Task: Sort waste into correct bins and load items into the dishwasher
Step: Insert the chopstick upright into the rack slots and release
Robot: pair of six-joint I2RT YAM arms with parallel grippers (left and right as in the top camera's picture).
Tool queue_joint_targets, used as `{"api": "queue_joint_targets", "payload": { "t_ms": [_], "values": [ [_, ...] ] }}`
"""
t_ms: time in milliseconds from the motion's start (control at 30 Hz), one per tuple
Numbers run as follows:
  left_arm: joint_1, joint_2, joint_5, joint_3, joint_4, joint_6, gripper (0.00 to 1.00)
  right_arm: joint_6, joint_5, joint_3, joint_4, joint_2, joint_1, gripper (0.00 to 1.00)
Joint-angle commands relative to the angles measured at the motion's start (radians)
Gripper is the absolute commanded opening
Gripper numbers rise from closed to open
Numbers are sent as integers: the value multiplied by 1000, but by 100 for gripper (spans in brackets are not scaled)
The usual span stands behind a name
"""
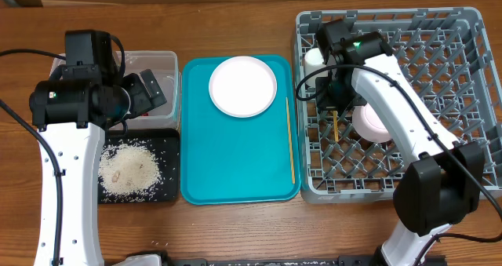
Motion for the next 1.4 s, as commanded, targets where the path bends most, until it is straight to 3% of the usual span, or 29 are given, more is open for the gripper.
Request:
{"api": "queue_joint_targets", "payload": {
  "t_ms": [0, 433, 1367],
  "values": [
    [4, -2, -13, 9, 2, -3, 100, 1, 6, 17, -1, -29, -19, 4],
    [4, -2, -13, 9, 2, -3, 100, -26, 10, 16, -67, -29, -85, 4],
    [4, -2, -13, 9, 2, -3, 100, -86, -11, -79, -1, -29, -85, 4]
  ]
}}
